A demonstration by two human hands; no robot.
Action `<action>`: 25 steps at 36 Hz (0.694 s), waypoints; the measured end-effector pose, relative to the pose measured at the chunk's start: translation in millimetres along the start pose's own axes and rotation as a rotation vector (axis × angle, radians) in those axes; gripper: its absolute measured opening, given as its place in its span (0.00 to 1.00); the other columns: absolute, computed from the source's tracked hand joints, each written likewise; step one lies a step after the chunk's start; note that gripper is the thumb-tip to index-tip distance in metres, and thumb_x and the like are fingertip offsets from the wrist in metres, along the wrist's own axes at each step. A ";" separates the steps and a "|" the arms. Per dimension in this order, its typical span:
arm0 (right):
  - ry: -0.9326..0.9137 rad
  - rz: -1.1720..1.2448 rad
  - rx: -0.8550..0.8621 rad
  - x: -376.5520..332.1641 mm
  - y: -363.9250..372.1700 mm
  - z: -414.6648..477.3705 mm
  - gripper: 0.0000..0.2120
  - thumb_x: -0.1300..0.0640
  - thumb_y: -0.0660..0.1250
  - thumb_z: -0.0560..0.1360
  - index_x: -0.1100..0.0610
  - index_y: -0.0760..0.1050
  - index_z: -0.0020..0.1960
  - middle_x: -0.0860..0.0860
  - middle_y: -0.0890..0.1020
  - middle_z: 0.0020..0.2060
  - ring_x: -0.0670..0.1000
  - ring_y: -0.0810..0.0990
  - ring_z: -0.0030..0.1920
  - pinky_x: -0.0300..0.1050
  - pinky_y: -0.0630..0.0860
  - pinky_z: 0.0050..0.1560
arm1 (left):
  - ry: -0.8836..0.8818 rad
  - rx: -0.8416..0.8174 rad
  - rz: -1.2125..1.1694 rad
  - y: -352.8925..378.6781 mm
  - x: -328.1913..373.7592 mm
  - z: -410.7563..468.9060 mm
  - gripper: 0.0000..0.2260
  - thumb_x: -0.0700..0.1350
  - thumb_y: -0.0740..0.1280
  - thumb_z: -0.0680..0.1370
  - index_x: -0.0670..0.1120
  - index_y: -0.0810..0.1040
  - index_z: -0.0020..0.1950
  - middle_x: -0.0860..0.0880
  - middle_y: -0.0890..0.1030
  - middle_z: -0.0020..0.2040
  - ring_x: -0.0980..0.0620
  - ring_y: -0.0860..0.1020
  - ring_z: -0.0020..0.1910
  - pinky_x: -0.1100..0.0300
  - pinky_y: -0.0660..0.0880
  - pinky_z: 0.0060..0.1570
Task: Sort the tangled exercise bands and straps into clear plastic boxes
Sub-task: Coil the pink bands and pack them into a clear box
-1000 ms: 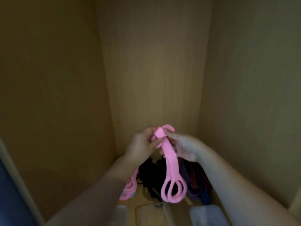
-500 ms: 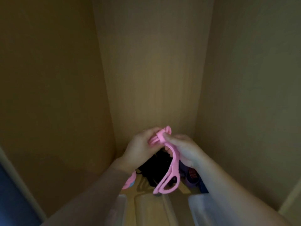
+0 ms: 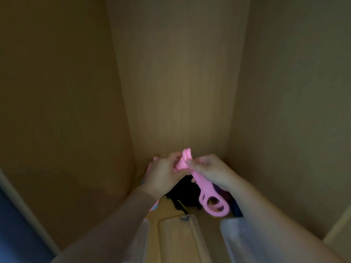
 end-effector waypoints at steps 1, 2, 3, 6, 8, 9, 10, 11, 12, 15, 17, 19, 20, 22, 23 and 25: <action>0.015 0.011 0.035 1.4 3.5 2.7 0.22 0.47 0.70 0.75 0.68 0.80 0.47 0.61 0.82 0.34 0.53 0.81 0.32 0.44 0.76 0.36 | -0.007 0.045 -0.004 2.8 -0.5 -0.6 0.23 0.65 0.66 0.66 0.63 0.68 0.59 0.56 0.84 0.47 0.50 0.82 0.47 0.49 0.77 0.50; 0.029 0.014 0.069 3.0 7.2 5.7 0.22 0.47 0.72 0.73 0.69 0.79 0.44 0.60 0.81 0.32 0.52 0.80 0.30 0.44 0.75 0.34 | -0.013 0.084 -0.017 4.8 0.7 -0.9 0.21 0.64 0.66 0.67 0.62 0.68 0.58 0.55 0.83 0.45 0.49 0.81 0.46 0.48 0.77 0.49; 0.043 0.016 0.101 5.0 10.3 9.2 0.22 0.46 0.74 0.71 0.68 0.78 0.41 0.58 0.80 0.29 0.52 0.79 0.30 0.45 0.75 0.34 | -0.009 0.119 -0.012 6.3 2.8 -1.3 0.19 0.62 0.65 0.68 0.59 0.70 0.56 0.54 0.83 0.43 0.49 0.81 0.44 0.46 0.76 0.49; 0.075 -0.030 0.144 7.6 12.0 16.4 0.19 0.43 0.74 0.69 0.59 0.76 0.37 0.53 0.78 0.27 0.51 0.78 0.29 0.45 0.73 0.35 | 0.057 0.197 0.109 6.0 10.1 -0.1 0.17 0.60 0.66 0.66 0.52 0.75 0.49 0.53 0.82 0.39 0.50 0.80 0.41 0.47 0.76 0.46; 0.041 -0.003 0.092 5.2 8.6 14.8 0.17 0.44 0.73 0.71 0.59 0.78 0.38 0.53 0.78 0.28 0.50 0.77 0.30 0.43 0.71 0.34 | 0.061 0.185 0.104 0.0 11.5 2.2 0.19 0.62 0.70 0.64 0.53 0.77 0.49 0.55 0.82 0.41 0.53 0.79 0.42 0.52 0.77 0.43; 0.001 0.072 0.049 3.3 6.7 12.7 0.16 0.47 0.72 0.73 0.60 0.78 0.39 0.54 0.78 0.29 0.50 0.76 0.30 0.42 0.71 0.34 | 0.032 0.147 0.033 -2.9 9.3 2.9 0.22 0.64 0.71 0.62 0.54 0.77 0.50 0.56 0.81 0.43 0.55 0.80 0.43 0.54 0.78 0.44; -0.036 0.169 0.010 1.3 5.1 10.4 0.14 0.49 0.71 0.73 0.60 0.79 0.39 0.55 0.79 0.30 0.50 0.76 0.31 0.42 0.72 0.35 | -0.016 0.081 -0.075 -6.0 7.1 3.5 0.26 0.66 0.72 0.61 0.55 0.76 0.53 0.57 0.81 0.45 0.56 0.80 0.46 0.55 0.78 0.47; -0.067 0.262 -0.019 -0.4 3.3 8.8 0.12 0.50 0.70 0.72 0.60 0.79 0.41 0.55 0.79 0.31 0.50 0.76 0.32 0.42 0.72 0.36 | -0.070 0.001 -0.193 -8.1 3.4 5.1 0.29 0.69 0.72 0.60 0.55 0.76 0.55 0.57 0.81 0.49 0.57 0.80 0.49 0.53 0.77 0.53; -0.083 0.331 -0.034 -1.5 1.8 8.4 0.12 0.51 0.69 0.72 0.61 0.80 0.43 0.55 0.80 0.31 0.50 0.77 0.32 0.42 0.73 0.36 | -0.107 -0.071 -0.292 -8.7 -1.0 6.7 0.32 0.71 0.72 0.61 0.55 0.76 0.58 0.57 0.82 0.52 0.57 0.80 0.53 0.51 0.76 0.57; -0.073 0.382 -0.073 -2.7 -0.6 11.2 0.12 0.55 0.67 0.74 0.63 0.79 0.50 0.54 0.81 0.34 0.50 0.78 0.35 0.41 0.76 0.38 | -0.083 -0.155 -0.380 -9.5 -5.3 7.2 0.26 0.69 0.70 0.66 0.58 0.77 0.60 0.55 0.83 0.54 0.54 0.80 0.57 0.44 0.74 0.61; -0.054 0.372 -0.099 -3.1 0.3 12.9 0.12 0.57 0.66 0.75 0.64 0.78 0.54 0.55 0.83 0.38 0.51 0.80 0.38 0.42 0.77 0.43 | -0.064 -0.101 -0.385 -9.6 -4.0 5.4 0.22 0.64 0.71 0.69 0.58 0.78 0.60 0.56 0.83 0.53 0.54 0.81 0.55 0.44 0.75 0.59; -0.030 0.395 -0.089 -3.0 1.4 13.6 0.12 0.58 0.65 0.77 0.64 0.78 0.58 0.57 0.84 0.44 0.52 0.82 0.44 0.43 0.78 0.47 | -0.057 -0.020 -0.389 -7.4 -0.8 2.1 0.20 0.63 0.71 0.69 0.59 0.78 0.58 0.56 0.84 0.50 0.55 0.81 0.52 0.45 0.77 0.55; -0.013 0.407 -0.076 -2.7 2.5 14.1 0.13 0.58 0.65 0.77 0.64 0.77 0.59 0.58 0.84 0.47 0.53 0.82 0.47 0.46 0.79 0.51 | -0.060 0.022 -0.379 -5.4 0.4 0.7 0.20 0.63 0.71 0.68 0.59 0.79 0.57 0.57 0.84 0.49 0.56 0.82 0.50 0.46 0.78 0.53; 0.032 0.409 -0.037 -0.2 5.1 15.9 0.14 0.56 0.66 0.77 0.63 0.77 0.59 0.61 0.83 0.51 0.57 0.81 0.52 0.51 0.77 0.57 | -0.084 0.102 -0.340 -1.7 0.2 -1.0 0.18 0.63 0.70 0.68 0.60 0.78 0.55 0.57 0.84 0.45 0.56 0.82 0.47 0.47 0.79 0.49; 0.054 0.399 -0.015 0.7 6.5 16.2 0.14 0.55 0.66 0.77 0.63 0.78 0.58 0.61 0.83 0.52 0.57 0.81 0.53 0.52 0.76 0.58 | -0.094 0.137 -0.311 0.1 -1.3 -1.0 0.17 0.63 0.70 0.68 0.60 0.76 0.54 0.56 0.84 0.44 0.55 0.82 0.45 0.47 0.79 0.48; 0.082 0.379 0.016 1.7 10.0 16.2 0.15 0.52 0.67 0.77 0.62 0.79 0.56 0.60 0.83 0.50 0.58 0.82 0.53 0.52 0.76 0.58 | -0.078 0.192 -0.228 4.1 -4.1 -1.8 0.16 0.62 0.68 0.69 0.60 0.75 0.54 0.55 0.83 0.43 0.53 0.82 0.45 0.47 0.78 0.47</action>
Point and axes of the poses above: each hand's wrist, its own z-axis towards the middle knuckle, its own y-axis out of the palm, x = y × z, the point moved 2 cm from there along z, towards the middle knuckle
